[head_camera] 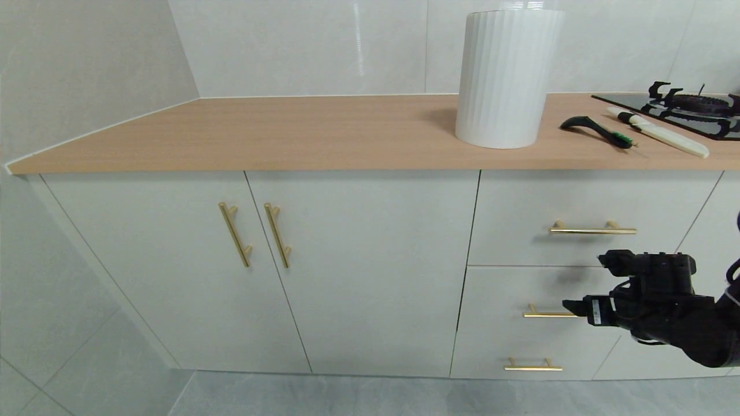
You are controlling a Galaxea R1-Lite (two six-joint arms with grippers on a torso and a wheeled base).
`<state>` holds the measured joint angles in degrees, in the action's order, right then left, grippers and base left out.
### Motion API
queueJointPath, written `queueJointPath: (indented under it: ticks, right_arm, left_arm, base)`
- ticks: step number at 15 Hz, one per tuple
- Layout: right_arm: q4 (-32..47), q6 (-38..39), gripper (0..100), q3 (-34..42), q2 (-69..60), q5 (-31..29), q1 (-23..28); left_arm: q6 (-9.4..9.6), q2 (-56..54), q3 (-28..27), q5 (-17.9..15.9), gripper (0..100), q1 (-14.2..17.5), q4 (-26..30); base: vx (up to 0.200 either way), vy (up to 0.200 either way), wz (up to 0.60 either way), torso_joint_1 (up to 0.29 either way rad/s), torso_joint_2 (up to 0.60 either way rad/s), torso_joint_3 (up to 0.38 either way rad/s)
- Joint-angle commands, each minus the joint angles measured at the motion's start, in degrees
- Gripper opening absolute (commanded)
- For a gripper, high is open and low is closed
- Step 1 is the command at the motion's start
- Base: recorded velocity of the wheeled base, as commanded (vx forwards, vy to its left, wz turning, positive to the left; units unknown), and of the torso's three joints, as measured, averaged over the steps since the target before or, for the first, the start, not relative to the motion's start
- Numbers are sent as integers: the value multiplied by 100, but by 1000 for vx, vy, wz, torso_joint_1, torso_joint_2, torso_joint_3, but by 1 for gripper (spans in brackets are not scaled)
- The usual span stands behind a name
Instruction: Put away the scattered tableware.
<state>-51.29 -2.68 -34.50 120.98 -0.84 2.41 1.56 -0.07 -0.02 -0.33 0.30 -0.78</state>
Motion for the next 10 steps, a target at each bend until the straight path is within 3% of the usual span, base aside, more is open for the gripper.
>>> queueJointPath:
  ticks: [1,8,10]
  right_arm:
    - [-31,-22,100,-171,400,-4,-13]
    - [-409,-48,100,-628,1121,-118,-4]
    - [-945,-75,100,-611,1376,-206,-4]
  left_arm:
    - [2,7,2,-2,100,5,-1]
    - [2,7,2,-2,100,5,-1]
    - [2,7,2,-2,100,5,-1]
  base:
    - [0,0,0,0,0,0]
    - [0,0,0,0,0,0]
    - [0,0,0,0,0,0]
